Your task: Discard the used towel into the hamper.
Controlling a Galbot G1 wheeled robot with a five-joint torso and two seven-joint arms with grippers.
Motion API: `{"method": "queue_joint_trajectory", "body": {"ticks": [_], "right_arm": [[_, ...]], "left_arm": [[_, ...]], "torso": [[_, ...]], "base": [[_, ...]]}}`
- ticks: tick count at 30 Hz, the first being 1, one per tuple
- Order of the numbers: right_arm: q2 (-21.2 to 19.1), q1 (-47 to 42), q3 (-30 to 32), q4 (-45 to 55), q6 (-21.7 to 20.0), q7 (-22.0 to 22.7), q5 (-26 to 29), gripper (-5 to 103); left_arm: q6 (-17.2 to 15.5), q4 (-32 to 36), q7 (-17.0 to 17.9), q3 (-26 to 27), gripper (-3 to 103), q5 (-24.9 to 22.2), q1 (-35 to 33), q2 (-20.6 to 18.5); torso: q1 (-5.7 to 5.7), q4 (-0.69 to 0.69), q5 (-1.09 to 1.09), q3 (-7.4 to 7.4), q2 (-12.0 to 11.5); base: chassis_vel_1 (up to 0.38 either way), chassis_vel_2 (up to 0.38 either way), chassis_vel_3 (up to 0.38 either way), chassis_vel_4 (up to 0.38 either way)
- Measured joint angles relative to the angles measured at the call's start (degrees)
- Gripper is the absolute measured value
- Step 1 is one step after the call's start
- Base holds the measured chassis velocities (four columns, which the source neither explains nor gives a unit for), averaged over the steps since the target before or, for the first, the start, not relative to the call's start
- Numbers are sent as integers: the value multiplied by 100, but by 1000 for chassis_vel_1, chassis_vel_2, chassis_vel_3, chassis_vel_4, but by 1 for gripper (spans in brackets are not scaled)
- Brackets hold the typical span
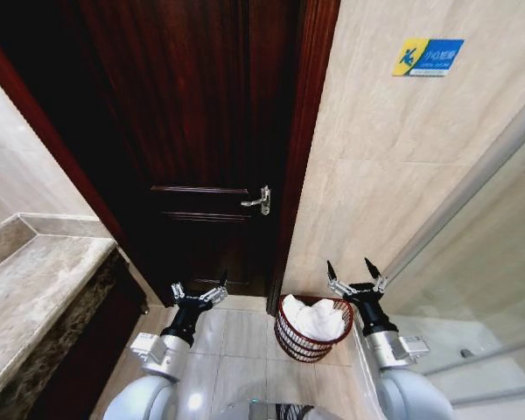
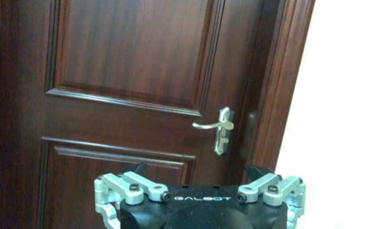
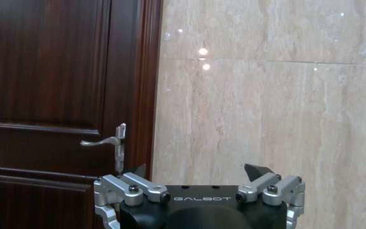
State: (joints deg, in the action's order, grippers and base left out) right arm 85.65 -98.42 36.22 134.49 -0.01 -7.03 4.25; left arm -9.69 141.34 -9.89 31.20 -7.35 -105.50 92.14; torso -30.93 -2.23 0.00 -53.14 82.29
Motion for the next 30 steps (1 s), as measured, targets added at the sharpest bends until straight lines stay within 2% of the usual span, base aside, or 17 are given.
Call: {"method": "queue_joint_trajectory", "body": {"ticks": [30], "right_arm": [[0, 0, -1, -1, 0, 1, 0, 100]], "left_arm": [[0, 0, 0, 0, 100, 0, 0, 0]], "torso": [[-2, 0, 2, -1, -1]], "base": [[142, -138, -144, 142]]}}
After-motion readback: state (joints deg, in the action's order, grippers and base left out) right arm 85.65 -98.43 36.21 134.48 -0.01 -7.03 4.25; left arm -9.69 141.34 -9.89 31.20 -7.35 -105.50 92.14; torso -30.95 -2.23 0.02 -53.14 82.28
